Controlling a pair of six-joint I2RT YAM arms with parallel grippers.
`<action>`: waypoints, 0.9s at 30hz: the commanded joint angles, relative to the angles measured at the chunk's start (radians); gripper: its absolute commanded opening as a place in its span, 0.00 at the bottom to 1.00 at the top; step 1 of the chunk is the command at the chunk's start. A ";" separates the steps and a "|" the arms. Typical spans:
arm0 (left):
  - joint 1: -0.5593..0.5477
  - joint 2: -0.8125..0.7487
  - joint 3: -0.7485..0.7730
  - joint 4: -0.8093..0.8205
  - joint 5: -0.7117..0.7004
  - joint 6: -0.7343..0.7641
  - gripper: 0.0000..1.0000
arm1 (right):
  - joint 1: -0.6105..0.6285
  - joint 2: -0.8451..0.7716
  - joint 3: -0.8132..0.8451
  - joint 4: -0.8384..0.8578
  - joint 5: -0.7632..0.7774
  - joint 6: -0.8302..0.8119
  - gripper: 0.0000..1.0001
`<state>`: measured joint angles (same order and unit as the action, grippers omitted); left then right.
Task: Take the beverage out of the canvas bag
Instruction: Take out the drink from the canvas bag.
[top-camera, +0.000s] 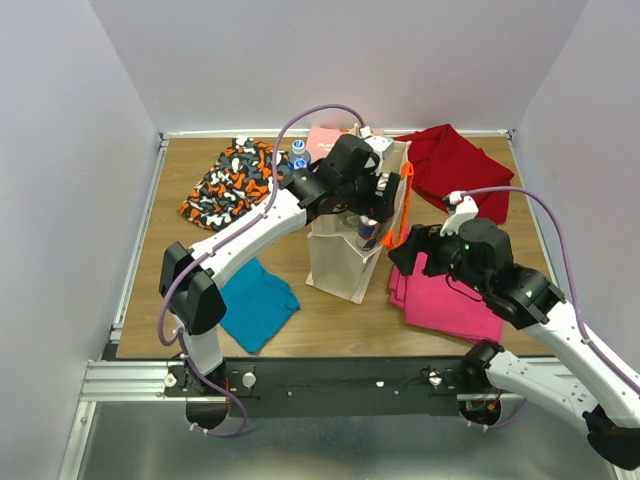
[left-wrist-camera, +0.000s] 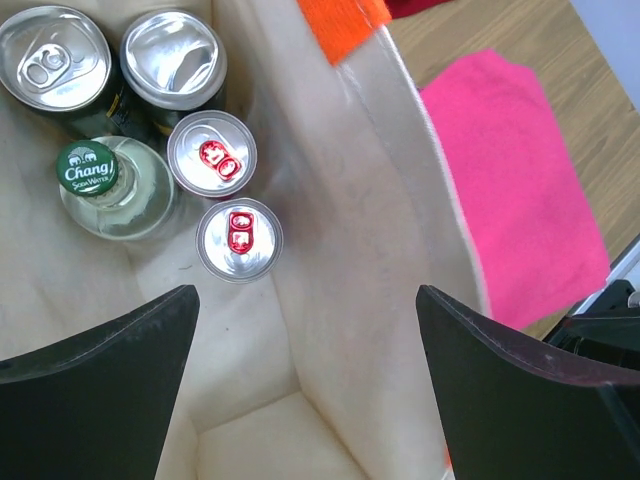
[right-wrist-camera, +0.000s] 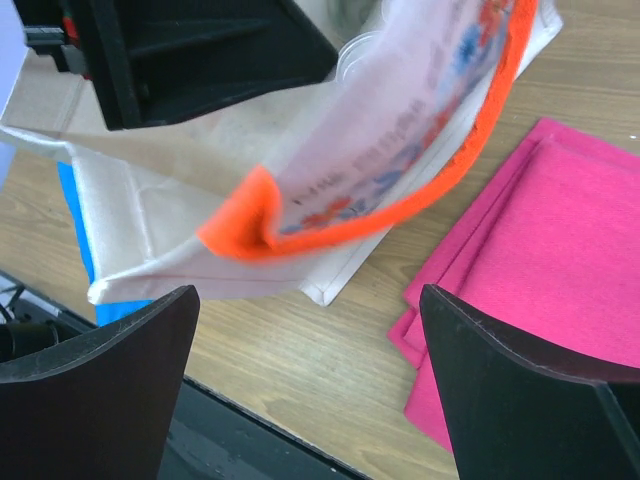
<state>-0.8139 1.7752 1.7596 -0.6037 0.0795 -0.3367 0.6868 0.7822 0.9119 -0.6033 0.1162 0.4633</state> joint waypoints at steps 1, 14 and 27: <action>-0.004 0.049 0.011 -0.033 -0.017 0.001 0.99 | -0.001 -0.001 -0.004 -0.039 0.057 0.009 1.00; -0.001 0.167 0.138 -0.085 -0.047 0.028 0.98 | -0.001 -0.062 0.025 -0.058 0.086 -0.009 1.00; -0.004 0.145 0.026 -0.067 -0.162 0.033 0.99 | -0.001 -0.086 0.056 -0.115 0.142 -0.018 1.00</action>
<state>-0.8135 1.9442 1.8248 -0.6823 -0.0147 -0.3115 0.6868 0.7197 0.9668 -0.6888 0.2115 0.4469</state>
